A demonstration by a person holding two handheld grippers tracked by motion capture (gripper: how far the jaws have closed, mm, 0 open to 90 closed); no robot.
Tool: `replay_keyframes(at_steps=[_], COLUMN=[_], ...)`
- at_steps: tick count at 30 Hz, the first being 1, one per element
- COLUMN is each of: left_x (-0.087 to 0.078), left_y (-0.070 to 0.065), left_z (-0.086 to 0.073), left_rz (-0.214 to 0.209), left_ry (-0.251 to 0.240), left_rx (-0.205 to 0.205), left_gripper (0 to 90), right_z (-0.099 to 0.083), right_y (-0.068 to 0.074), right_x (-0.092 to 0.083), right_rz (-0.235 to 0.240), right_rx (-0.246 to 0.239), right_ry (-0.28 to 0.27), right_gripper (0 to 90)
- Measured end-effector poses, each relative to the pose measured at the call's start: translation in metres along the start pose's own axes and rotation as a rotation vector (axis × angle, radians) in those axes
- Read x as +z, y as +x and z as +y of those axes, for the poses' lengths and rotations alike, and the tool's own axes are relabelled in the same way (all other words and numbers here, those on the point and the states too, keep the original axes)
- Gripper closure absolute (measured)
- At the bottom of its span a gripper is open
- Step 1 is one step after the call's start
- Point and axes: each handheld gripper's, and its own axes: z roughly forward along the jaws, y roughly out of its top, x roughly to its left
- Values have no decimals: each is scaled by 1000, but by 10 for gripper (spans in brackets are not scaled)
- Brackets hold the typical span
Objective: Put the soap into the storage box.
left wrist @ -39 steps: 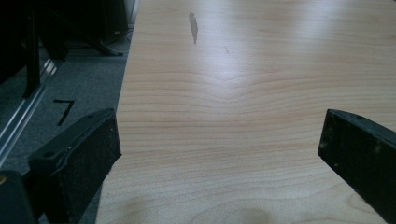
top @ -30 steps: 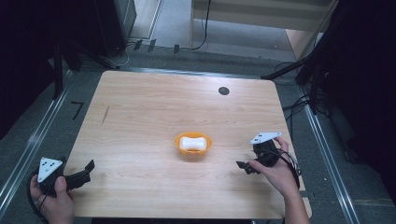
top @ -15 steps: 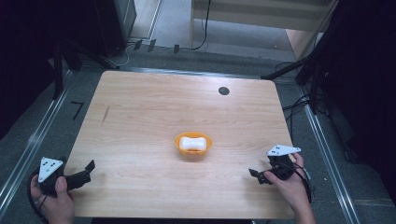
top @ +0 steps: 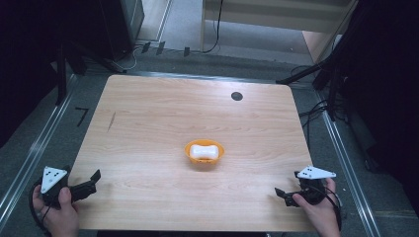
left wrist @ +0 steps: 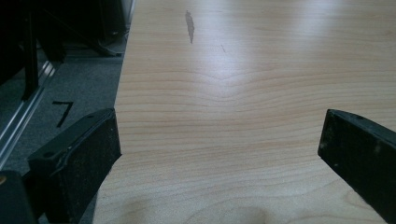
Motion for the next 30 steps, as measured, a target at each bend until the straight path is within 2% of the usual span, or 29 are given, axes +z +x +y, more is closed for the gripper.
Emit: replay_keyframes(at_steps=[7, 13, 23, 27, 30], left_x=[0, 0, 2, 2, 1], left_y=[0, -1, -2, -1, -1], left_z=[0, 0, 0, 0, 0], left_rz=[1, 6, 7, 4, -4], left_ry=[2, 1, 17, 14, 11], left_rx=[3, 9, 17, 5, 9], left_gripper=[0, 0, 0, 0, 0], right_z=[-17, -35, -45, -43, -42], right_y=[-3, -7, -11, -7, -4], right_x=[-10, -14, -23, -20, -18], right_rz=[-22, -35, -59, -56, -86], right_rx=[29, 93, 152, 136, 114], right_ry=[-39, -124, -239, -219, -203], right_gripper=[0, 0, 1, 3, 3])
